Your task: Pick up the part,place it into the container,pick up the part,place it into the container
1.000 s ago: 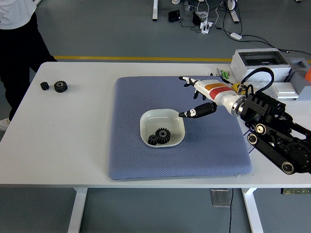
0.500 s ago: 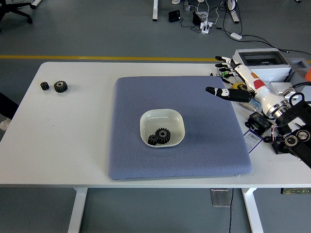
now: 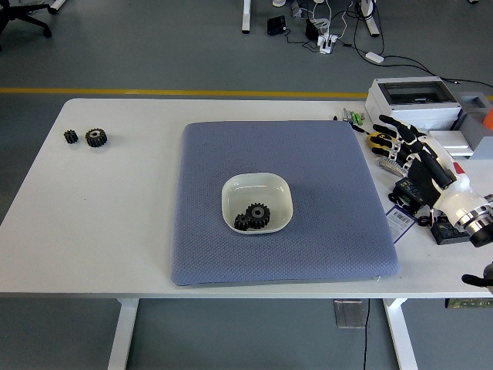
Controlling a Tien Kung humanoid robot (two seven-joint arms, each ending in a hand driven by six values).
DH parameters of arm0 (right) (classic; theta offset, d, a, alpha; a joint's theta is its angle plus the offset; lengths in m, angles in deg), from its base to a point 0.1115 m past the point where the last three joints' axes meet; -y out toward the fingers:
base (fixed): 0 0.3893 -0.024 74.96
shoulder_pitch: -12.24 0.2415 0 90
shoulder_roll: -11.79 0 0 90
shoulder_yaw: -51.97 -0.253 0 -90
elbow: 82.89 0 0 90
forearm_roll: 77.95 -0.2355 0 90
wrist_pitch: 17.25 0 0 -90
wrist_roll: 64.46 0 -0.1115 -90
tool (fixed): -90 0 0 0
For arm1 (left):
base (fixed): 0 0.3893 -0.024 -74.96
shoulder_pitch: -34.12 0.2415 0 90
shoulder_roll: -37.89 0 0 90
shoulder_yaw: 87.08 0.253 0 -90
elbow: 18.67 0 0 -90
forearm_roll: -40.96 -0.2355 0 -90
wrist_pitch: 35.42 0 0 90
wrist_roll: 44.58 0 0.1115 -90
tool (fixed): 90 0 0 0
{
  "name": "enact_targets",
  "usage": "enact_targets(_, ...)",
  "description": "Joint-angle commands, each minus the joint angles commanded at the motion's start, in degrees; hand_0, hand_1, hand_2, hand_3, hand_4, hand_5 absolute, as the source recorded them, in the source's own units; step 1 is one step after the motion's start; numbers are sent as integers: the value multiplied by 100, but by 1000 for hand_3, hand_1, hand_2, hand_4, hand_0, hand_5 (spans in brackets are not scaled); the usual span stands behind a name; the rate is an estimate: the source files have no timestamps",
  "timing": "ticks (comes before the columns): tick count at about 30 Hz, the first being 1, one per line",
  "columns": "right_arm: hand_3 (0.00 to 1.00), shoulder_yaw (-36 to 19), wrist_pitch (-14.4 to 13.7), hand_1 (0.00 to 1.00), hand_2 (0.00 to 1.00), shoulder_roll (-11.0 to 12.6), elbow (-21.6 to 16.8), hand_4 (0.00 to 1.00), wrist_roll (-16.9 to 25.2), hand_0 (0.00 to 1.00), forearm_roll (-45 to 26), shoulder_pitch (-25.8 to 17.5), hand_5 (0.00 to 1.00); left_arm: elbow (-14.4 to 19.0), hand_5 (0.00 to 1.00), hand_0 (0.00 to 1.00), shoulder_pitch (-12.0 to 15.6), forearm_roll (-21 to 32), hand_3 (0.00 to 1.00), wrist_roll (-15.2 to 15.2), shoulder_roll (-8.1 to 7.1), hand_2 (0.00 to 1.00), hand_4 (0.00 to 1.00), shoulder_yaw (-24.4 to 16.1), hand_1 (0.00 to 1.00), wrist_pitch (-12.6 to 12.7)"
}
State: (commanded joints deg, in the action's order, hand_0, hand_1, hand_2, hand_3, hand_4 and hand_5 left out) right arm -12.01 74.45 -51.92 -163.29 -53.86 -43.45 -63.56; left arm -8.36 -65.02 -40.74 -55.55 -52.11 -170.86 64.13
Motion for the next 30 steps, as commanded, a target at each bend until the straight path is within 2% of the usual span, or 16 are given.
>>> enact_targets(3, 857, -179, 87, 760, 803, -61, -11, 998, -40, 768, -521, -265, 856, 0, 545, 684, 21, -25, 568, -9, 0, 661, 615, -5, 671, -7)
enact_targets(5, 857, -383, 64, 760, 803, -131, -1, 998, -236, 768, -838, -393, 856, 0, 545, 684, 39, -59, 568, -15, 0, 661, 615, -7, 671, -15)
enact_targets(7, 857, -588, 7, 760, 803, -179, 57, 998, -396, 768, -518, -441, 856, 0, 545, 684, 63, -58, 568, -25, 0, 661, 615, 22, 671, -26)
enact_targets(8, 813, -643, 1, 731, 773, -185, 81, 998, -428, 730, -367, -452, 889, 0, 547, 683, 71, -68, 568, -27, 0, 660, 613, 40, 670, -34)
enact_targets(14, 808, -1014, 33, 731, 770, -276, 153, 998, -490, 729, -32, -550, 894, 0, 548, 683, 104, -53, 567, -32, 0, 657, 611, 213, 672, -88)
enact_targets(21, 804, -1837, -145, 736, 775, -500, 92, 998, -514, 738, 876, -664, 901, 0, 551, 684, 110, -28, 567, -37, 0, 656, 609, 306, 669, -120)
enact_targets(26, 805, -2279, -157, 744, 777, -665, -1, 998, -510, 743, 1078, -791, 913, 0, 552, 684, 118, -11, 568, -21, 0, 657, 608, 331, 669, -134)
enact_targets(30, 805, -2630, -454, 744, 777, -952, -84, 998, -863, 743, 1598, -897, 913, 0, 552, 684, 124, -11, 568, -12, -1, 657, 608, 339, 669, -143)
